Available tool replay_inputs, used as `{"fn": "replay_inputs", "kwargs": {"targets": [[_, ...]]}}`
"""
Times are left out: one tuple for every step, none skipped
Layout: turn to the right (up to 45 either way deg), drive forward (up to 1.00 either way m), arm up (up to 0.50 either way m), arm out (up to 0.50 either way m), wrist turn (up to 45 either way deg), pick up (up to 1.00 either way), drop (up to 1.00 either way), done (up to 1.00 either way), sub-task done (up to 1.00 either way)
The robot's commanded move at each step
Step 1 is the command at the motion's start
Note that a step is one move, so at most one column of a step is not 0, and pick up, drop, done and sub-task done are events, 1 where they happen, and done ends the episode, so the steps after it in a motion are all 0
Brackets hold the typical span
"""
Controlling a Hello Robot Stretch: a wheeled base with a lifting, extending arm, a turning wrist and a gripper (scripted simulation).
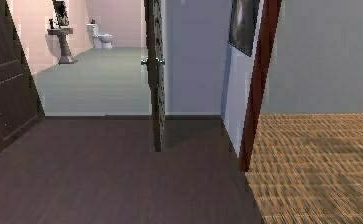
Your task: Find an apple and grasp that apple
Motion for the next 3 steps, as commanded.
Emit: {"fn": "replay_inputs", "kwargs": {"targets": [[15.0,0.0,0.0,0.0,0.0,0.0,0.0,0.0,0.0],[0.0,0.25,0.0,0.0,0.0,0.0,0.0,0.0,0.0],[45.0,0.0,0.0,0.0,0.0,0.0,0.0,0.0,0.0]]}}
